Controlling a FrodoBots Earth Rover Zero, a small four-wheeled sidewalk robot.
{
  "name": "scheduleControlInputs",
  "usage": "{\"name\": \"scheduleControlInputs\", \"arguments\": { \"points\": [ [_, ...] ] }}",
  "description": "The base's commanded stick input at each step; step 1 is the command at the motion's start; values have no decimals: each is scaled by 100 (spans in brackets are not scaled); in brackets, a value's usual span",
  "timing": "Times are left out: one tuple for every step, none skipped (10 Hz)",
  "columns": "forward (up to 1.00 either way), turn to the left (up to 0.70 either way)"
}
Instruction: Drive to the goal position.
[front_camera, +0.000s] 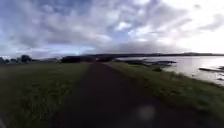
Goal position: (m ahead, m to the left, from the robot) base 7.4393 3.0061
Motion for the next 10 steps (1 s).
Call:
{"name": "scheduleControlInputs", "arguments": {
  "points": [
    [70,0],
    [70,0],
    [70,0],
    [70,0],
    [70,0],
    [70,0],
    [70,0],
    [70,0],
    [70,0],
    [70,0]
  ]
}}
